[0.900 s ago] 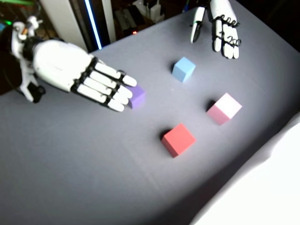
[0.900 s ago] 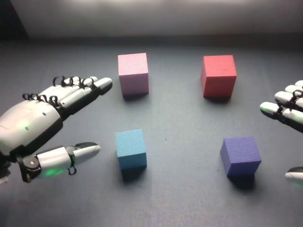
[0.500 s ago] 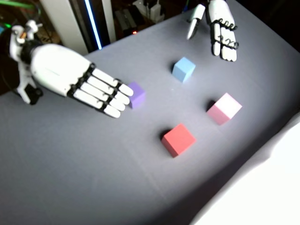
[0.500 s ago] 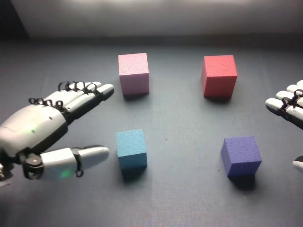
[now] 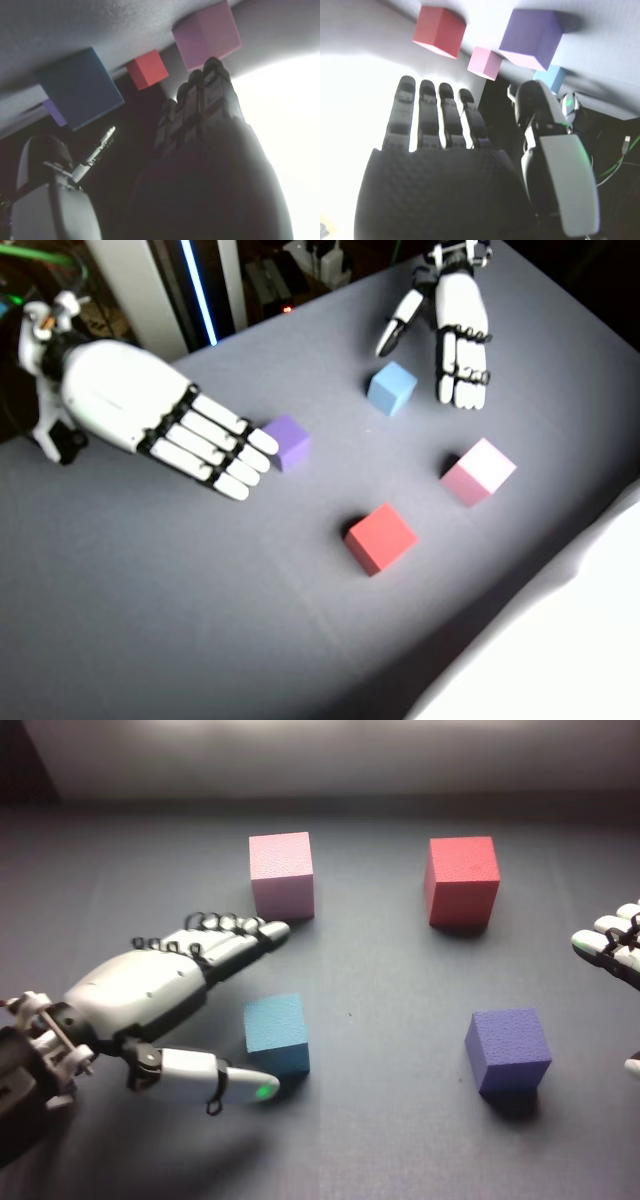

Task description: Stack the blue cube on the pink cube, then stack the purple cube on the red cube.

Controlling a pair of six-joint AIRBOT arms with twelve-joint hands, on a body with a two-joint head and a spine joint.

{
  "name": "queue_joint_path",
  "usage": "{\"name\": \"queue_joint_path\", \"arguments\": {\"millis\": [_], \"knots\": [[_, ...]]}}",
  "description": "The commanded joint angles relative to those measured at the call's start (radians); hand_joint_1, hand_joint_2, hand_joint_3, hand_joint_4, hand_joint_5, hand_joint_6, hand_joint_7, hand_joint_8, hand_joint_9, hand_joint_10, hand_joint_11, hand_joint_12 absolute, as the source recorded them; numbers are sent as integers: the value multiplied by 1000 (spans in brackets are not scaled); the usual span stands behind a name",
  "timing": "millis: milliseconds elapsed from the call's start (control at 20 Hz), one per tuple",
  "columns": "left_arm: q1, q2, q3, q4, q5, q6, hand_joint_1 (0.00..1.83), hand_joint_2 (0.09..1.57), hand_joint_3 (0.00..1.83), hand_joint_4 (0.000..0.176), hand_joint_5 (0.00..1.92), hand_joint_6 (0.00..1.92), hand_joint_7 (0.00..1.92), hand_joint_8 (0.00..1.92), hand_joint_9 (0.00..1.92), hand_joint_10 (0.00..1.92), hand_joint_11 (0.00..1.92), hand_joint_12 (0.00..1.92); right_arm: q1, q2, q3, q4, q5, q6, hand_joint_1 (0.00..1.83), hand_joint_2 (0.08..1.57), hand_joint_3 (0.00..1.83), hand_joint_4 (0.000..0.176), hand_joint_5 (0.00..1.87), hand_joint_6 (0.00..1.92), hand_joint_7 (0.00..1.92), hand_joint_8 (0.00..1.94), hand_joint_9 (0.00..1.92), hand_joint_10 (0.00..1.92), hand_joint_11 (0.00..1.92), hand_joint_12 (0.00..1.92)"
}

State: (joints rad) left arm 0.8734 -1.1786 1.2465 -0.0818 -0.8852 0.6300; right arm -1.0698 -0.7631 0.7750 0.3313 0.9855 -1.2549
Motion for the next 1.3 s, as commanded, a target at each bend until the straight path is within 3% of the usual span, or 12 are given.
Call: {"name": "queue_joint_path", "arguments": {"millis": [0,150,250,300,350,400,450,550,600,750,1000,1250], "knots": [[-1,-15,15,-15,-41,-10,700,975,0,27,41,6,184,25,79,26,1,0,1,1,3,-2,120,1,339,1380,4,0,0,0,0,0,0,0,0,0],[-11,-43,40,-14,-2,-15,710,1020,2,25,166,17,375,30,224,57,0,255,-1,1,4,7,127,1,423,1375,1,0,0,0,0,0,0,0,0,0],[-14,-56,53,-14,19,-18,790,1012,1,17,373,43,608,44,372,202,0,933,-4,1,4,9,127,1,394,1381,4,0,0,0,0,0,0,0,0,0],[-14,-61,57,-13,24,-19,855,1043,7,0,528,100,724,71,427,257,0,1038,-5,1,4,10,127,1,333,1378,2,0,0,0,0,0,0,0,0,0],[-14,-63,59,-13,26,-19,867,1065,9,7,614,132,790,84,478,301,0,1149,-5,1,4,12,127,1,321,1377,2,0,0,0,0,0,0,0,0,0],[-15,-63,59,-13,27,-19,1154,1147,4,0,767,857,924,1006,804,1035,530,1689,-5,1,4,14,127,1,347,1379,2,0,0,0,0,0,0,0,0,0],[-17,-63,59,-10,27,-19,1212,1181,3,0,823,940,876,1373,900,1546,816,1875,-6,1,4,17,128,1,352,1375,0,0,0,0,0,0,0,0,0,0],[-23,-59,58,-6,9,-23,1155,1163,0,0,892,1072,866,1653,935,1890,1009,1919,-9,1,4,19,131,1,327,1371,0,0,0,0,0,0,0,0,0,0],[-30,-53,54,0,-6,-26,1143,1147,0,0,919,1082,1191,1910,1343,1920,1453,1921,-9,2,4,20,132,1,377,1360,0,0,0,0,0,0,0,0,0,0],[-57,-26,39,17,-55,-26,1140,1154,1,0,903,1107,1253,1921,1447,1921,1581,1921,-9,2,3,21,140,2,425,1364,0,0,0,0,0,0,0,0,0,0],[-125,12,41,23,-110,-20,1061,1209,10,0,800,1276,1080,1917,1325,1921,1427,1921,-9,2,2,21,146,2,546,1382,2,0,0,0,0,0,0,0,0,0],[-215,-8,116,4,-39,-11,1140,1152,0,0,903,1106,926,1921,1123,1921,1259,1921,-9,-1,6,21,146,2,495,1391,3,0,0,0,0,0,0,0,0,0]]}}
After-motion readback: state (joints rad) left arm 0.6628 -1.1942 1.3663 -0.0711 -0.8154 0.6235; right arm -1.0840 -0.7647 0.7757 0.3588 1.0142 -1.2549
